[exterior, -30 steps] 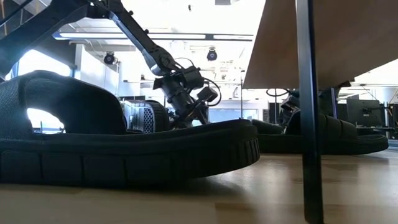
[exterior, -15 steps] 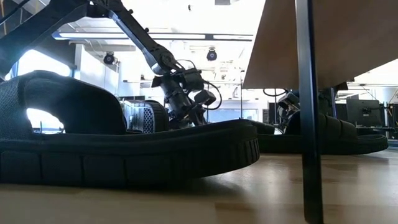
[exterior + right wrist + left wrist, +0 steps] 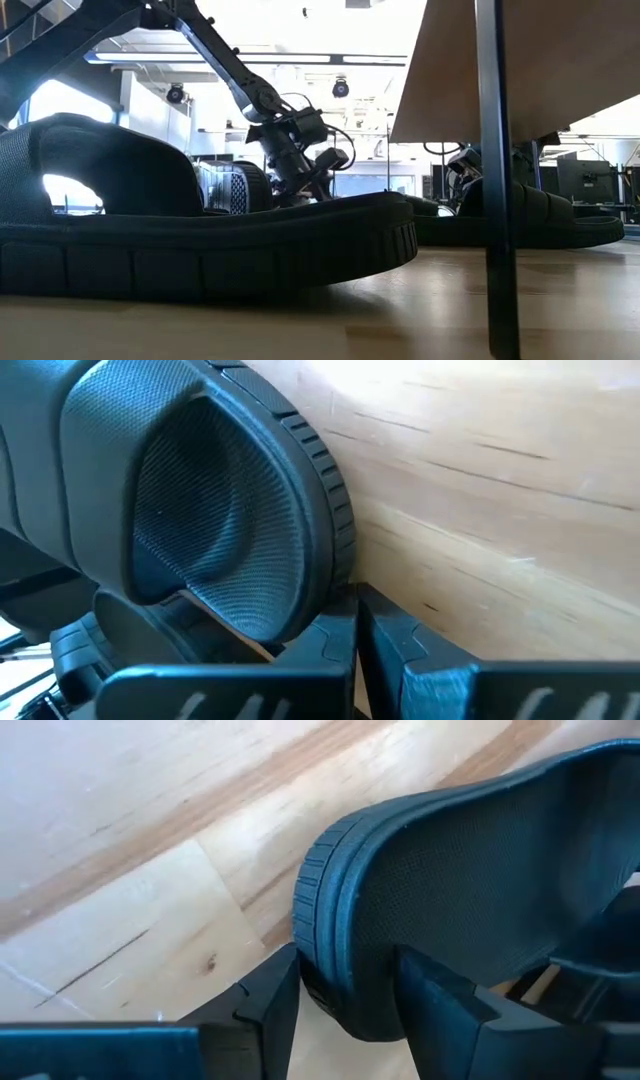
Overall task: Pick and place slides into the shelf
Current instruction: Put the black slide under the shelf
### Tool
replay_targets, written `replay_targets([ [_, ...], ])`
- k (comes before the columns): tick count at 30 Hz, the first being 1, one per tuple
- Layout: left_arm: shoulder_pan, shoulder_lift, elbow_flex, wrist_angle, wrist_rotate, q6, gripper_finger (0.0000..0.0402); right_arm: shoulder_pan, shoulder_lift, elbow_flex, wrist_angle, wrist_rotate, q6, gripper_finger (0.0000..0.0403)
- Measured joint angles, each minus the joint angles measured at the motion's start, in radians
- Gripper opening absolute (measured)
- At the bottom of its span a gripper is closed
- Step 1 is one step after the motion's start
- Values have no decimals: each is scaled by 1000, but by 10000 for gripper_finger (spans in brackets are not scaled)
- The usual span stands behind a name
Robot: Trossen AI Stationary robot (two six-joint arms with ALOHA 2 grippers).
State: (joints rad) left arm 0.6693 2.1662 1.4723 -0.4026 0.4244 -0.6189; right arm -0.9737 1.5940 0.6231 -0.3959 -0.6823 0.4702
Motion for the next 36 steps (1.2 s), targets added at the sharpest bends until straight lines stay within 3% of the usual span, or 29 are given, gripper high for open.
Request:
replay_targets([
  [4,0,0,0,1,8,-2,116,0,0,0,-3,2,-5,0],
  [11,1,-1,0,11,36,-6,35,0,-1,0,-10,15,-8,0],
  [18,1,-8,0,9,36,-17,34,0,-2,0,-10,28,-6,0],
  [26,3,-97,2,15,-58,-9,33,-3,-19,4,-26,83,-4,0],
  [36,3,-160,2,38,-193,9,30,-3,-219,6,-39,231,25,0],
])
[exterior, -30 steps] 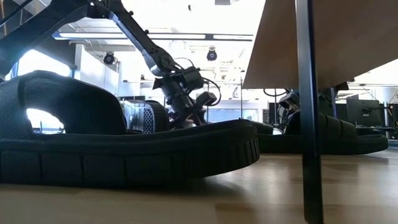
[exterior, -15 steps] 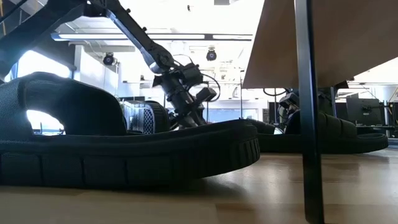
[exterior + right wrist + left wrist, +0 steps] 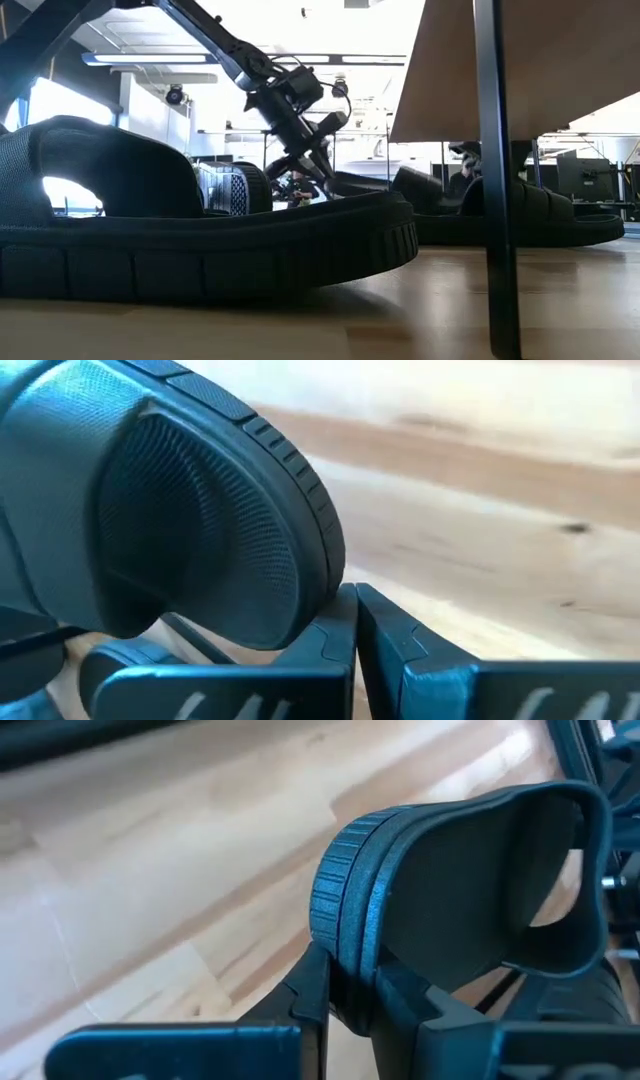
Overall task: Pick and place slides into the shelf
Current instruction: Put the black slide under the shelf
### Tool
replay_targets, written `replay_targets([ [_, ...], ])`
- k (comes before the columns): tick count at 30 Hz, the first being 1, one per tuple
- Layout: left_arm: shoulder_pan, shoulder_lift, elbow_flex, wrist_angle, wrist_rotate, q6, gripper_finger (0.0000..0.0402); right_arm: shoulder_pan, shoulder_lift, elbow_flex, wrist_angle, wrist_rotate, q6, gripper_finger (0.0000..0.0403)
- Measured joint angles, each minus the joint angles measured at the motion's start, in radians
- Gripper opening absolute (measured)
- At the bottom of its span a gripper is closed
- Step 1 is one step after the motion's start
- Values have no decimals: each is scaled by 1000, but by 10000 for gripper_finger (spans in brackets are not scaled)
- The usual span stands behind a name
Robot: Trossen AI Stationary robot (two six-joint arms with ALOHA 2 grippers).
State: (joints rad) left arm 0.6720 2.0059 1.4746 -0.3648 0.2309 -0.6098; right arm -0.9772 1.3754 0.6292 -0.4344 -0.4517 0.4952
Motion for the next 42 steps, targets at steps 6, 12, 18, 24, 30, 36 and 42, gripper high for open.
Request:
replay_targets([
  [6,6,-54,1,51,-81,5,30,0,-149,0,-55,124,2,0],
  [12,22,-118,1,74,-102,11,29,0,-295,0,-72,190,2,1],
  [18,28,-217,1,68,-141,48,29,0,-442,0,-77,218,3,1],
  [24,35,-343,1,-71,-150,103,30,0,-569,-1,-135,221,49,1],
  [30,34,-478,0,-316,-136,153,30,0,-676,-2,-268,241,40,1],
  [36,32,-596,0,-533,-172,154,30,0,-749,-2,-345,238,35,1],
  [42,3,-655,0,-738,-199,153,30,0,-785,-2,-431,224,16,1],
])
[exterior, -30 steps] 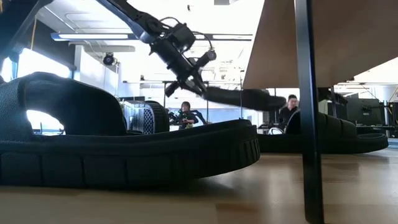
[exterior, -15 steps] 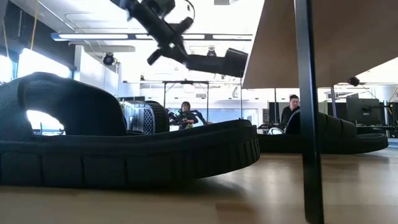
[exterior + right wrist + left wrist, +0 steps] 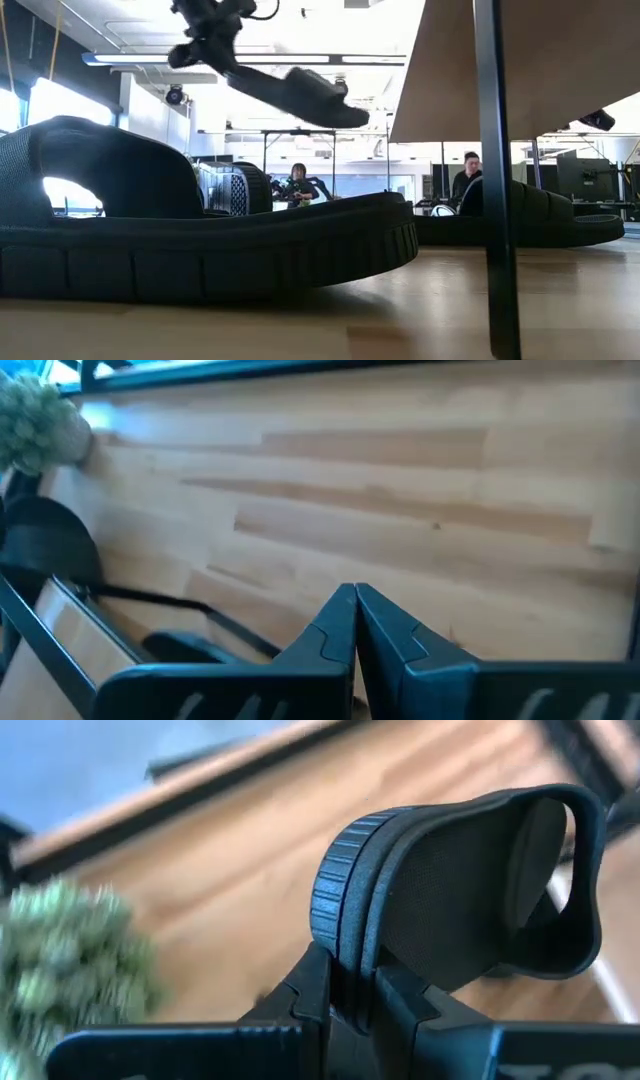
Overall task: Pick and place slides into the shelf
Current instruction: Put the black slide under the shelf
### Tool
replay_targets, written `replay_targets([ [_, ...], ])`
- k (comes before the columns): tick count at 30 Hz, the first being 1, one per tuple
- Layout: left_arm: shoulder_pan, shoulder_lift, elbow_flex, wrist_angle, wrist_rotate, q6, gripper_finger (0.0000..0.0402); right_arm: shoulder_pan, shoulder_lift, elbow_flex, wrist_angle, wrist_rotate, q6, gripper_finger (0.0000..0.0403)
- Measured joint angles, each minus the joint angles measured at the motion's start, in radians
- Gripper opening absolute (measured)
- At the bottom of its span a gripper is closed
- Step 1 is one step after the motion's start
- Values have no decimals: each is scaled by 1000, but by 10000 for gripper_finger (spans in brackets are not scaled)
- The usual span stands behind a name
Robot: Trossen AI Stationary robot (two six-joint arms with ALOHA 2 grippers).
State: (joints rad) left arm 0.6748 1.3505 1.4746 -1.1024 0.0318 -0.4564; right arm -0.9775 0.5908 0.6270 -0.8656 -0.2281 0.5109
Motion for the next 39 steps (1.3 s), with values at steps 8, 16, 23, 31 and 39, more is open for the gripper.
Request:
replay_targets([
  [8,-122,2,0,-143,71,-3,30,0,-4,0,-108,-35,-17,1],
  [16,-247,69,-6,-186,93,-96,27,0,-4,0,-337,-87,50,1],
  [23,-325,191,-35,-115,144,-163,29,17,-10,-2,-344,-123,41,0],
  [31,-355,318,-38,-19,208,-222,27,71,-10,-2,-346,-123,41,0],
  [39,-436,400,-38,140,281,-307,25,107,-10,-2,-345,-123,41,0],
])
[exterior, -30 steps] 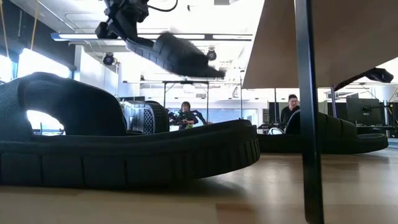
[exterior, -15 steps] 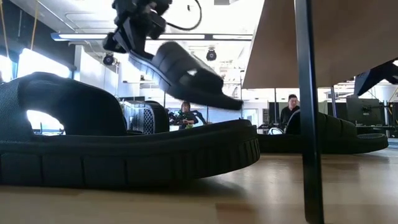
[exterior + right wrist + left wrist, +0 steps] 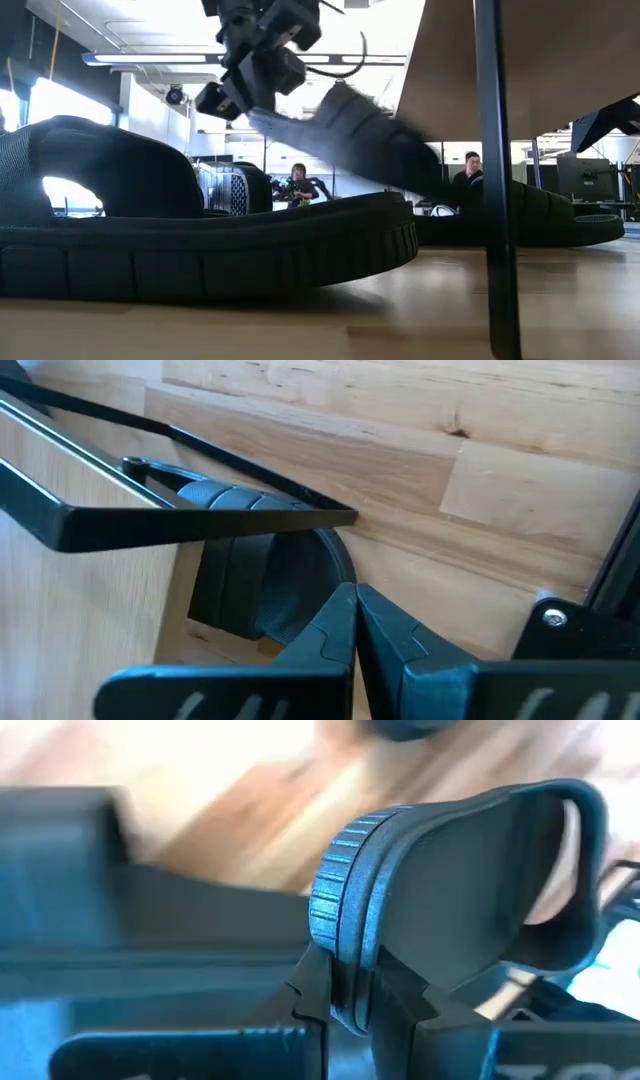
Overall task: Pick and place slides into the shelf
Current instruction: Put the black slide under the shelf
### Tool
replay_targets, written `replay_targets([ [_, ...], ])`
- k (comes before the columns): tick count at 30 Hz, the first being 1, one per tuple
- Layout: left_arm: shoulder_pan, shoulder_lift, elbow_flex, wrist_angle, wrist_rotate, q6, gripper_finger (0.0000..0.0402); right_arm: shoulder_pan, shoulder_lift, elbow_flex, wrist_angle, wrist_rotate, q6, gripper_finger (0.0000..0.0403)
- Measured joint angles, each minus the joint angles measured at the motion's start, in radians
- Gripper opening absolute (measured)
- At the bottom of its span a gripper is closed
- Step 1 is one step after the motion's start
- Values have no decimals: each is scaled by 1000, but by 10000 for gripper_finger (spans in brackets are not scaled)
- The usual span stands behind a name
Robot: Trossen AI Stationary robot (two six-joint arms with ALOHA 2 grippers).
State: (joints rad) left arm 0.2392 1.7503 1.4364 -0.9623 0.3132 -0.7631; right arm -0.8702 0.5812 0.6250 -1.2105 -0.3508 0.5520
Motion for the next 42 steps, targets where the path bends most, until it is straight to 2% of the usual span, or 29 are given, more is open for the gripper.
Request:
replay_targets([
  [11,-91,120,0,160,-15,-114,26,30,0,0,0,0,-2,0],
  [25,-102,214,0,344,-62,-208,32,67,0,0,0,1,-2,0],
  [34,-111,271,0,418,-51,-233,38,93,0,1,0,-2,-2,0],
  [42,-109,286,0,445,-28,-239,39,120,-1,61,-75,-78,-18,0],
])
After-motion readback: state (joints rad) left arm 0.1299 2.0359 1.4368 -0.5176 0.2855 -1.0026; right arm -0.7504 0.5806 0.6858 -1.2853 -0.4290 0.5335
